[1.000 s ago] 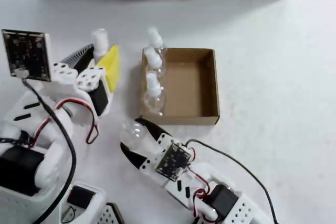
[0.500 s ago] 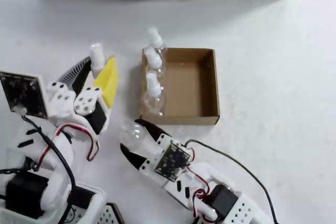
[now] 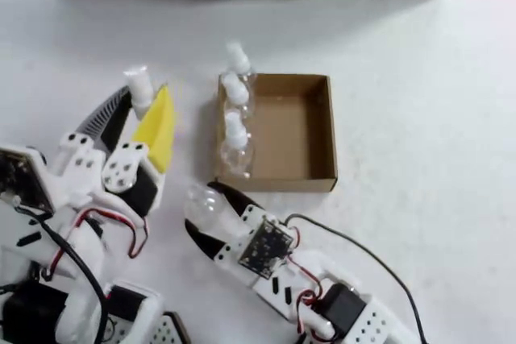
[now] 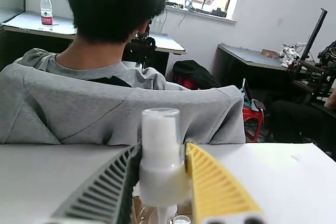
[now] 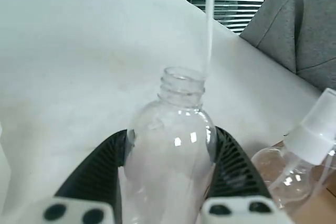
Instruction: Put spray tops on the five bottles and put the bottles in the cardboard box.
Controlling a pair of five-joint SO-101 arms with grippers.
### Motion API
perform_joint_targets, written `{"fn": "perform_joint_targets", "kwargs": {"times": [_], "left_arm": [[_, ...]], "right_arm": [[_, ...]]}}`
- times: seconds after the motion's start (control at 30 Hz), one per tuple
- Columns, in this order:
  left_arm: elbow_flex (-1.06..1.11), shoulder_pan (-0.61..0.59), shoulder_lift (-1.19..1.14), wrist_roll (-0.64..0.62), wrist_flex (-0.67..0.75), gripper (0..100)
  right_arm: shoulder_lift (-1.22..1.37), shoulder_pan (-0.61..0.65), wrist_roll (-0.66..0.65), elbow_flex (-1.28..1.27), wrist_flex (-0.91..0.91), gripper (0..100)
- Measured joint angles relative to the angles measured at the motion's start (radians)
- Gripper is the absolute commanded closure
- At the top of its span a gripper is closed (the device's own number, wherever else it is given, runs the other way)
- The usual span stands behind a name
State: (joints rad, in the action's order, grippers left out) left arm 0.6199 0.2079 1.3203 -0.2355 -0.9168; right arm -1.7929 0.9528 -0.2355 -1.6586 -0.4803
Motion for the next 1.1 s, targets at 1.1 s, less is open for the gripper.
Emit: {"fn": "perform_joint_targets", "kwargs": {"times": [1.1], "left_arm": [[0.011, -0.026, 0.124, -0.002, -0.014, 98]], "right_arm": [[0.000, 0.000, 0.000, -0.006, 0.000, 98.3]]}}
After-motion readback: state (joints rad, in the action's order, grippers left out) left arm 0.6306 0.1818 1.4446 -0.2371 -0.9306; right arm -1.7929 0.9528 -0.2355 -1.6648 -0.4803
